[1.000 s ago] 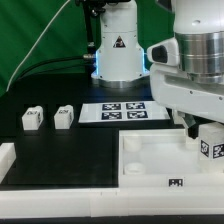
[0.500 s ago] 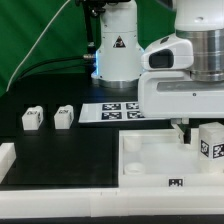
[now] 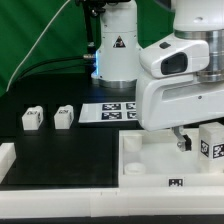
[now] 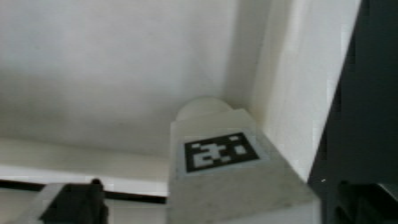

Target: Assemble one leg

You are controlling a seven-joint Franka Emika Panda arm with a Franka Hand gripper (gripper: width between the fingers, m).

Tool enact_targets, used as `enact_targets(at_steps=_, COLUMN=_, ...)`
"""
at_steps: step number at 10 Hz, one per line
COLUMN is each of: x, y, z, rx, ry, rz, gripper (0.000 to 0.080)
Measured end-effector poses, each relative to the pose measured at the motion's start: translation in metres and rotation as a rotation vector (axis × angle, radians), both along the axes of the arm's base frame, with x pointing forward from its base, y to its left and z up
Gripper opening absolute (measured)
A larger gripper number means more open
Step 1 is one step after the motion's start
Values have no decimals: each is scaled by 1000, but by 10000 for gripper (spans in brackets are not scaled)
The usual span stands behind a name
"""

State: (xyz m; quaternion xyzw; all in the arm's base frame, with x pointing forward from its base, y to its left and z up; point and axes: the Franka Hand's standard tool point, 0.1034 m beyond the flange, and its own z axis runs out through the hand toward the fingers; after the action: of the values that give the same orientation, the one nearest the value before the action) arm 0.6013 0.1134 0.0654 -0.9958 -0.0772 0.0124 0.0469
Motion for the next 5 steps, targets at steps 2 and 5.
enact_targets(at_steps=2, x=0, y=0, z=-1, rx=0, ry=1, rz=0, gripper=649)
enact_targets(at_steps=5, x=0, y=0, z=-1, rx=0, ry=2, rz=0, gripper=403)
